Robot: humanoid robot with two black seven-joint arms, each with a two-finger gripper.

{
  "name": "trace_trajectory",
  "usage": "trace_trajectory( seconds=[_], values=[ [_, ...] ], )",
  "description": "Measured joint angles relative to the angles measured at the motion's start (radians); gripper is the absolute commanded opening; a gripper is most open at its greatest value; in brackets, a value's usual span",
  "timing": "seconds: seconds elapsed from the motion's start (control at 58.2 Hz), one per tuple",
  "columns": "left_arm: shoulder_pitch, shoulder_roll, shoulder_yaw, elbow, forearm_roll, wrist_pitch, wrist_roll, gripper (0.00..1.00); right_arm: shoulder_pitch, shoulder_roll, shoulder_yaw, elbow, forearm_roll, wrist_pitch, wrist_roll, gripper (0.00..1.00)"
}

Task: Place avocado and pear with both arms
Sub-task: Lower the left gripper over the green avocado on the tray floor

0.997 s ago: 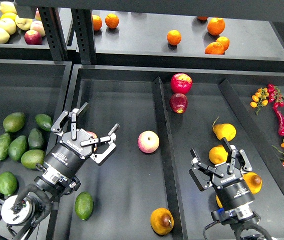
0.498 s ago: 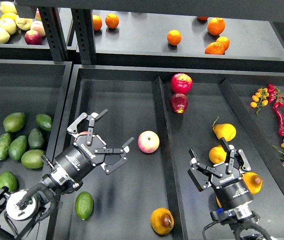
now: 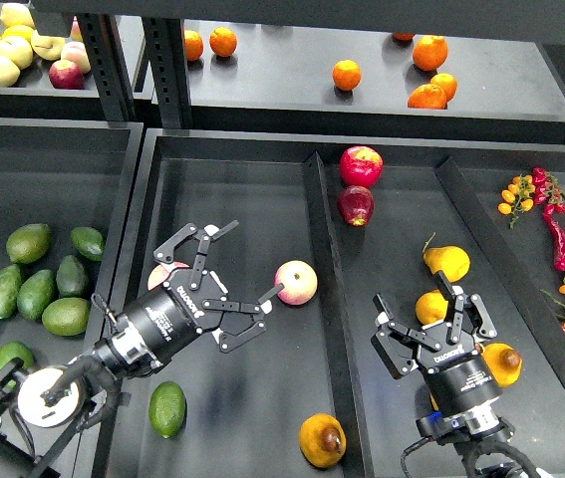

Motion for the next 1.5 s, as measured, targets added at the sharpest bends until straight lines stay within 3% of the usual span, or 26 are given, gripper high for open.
trace_trajectory(
  seconds=[0.206,0.275,0.533,0.688,1.048,1.306,1.495],
  values=[
    [-0.277,0.168,0.229,0.02,0.003,0.004,0.0,1.0,0.07,0.0,0.052,-0.029,0.0,-0.051,0.003,0.99],
    [-0.416,0.213,0.374,0.026,-0.002,0.0,0.0,1.0,0.092,0.0,0.057,-0.039,0.0,-0.052,0.003,0.99],
    [-0.807,0.214,0.773,0.021,-0.007,-0.024,0.0,1.0,0.146,0.0,0.06,-0.059,-0.003,-0.063,0.004,0.99],
    [-0.957,0.134,0.945,0.023,-0.024,-0.045,0.0,1.0,0.17,0.0,0.058,-0.078,-0.003,-0.065,0.004,0.99],
    [-1.093,-0.045,1.302,0.016,-0.024,-0.046,0.0,1.0,0.177,0.0,0.028,-0.094,-0.029,-0.064,-0.002,0.99],
    [-1.097,-0.224,1.452,0.088,-0.065,-0.046,0.0,1.0,0.188,0.0,0.025,-0.107,-0.031,-0.059,-0.002,0.99],
    [-1.066,-0.26,1.51,0.135,-0.09,-0.046,0.0,1.0,0.187,0.0,0.027,-0.103,-0.03,-0.051,-0.002,0.99]
  ],
)
